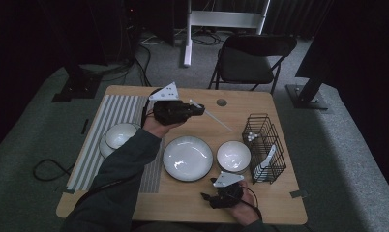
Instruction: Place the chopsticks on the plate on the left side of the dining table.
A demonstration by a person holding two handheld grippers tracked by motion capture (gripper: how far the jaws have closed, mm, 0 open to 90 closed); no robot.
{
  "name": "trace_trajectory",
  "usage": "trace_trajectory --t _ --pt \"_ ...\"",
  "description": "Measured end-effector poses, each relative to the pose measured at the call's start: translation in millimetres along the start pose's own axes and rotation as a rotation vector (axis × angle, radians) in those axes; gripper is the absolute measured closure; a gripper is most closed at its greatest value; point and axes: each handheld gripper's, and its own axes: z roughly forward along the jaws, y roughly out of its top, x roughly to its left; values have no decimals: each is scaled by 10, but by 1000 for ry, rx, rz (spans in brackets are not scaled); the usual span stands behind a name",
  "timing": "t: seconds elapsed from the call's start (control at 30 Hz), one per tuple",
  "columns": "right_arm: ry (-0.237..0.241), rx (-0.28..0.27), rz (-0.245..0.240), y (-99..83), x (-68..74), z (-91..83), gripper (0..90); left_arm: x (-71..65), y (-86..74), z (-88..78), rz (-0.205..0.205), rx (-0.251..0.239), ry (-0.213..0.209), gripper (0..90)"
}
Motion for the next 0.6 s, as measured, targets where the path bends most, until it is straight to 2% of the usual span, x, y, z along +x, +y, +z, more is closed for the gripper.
trace_trajectory --t 0.3,0.6 --pt "0 1 1 0 -1 -1 329 39 -59 -150 -14 -8 3 850" --pt "2 1 0 0 -2 -1 329 36 -119 -215 -14 3 9 850"
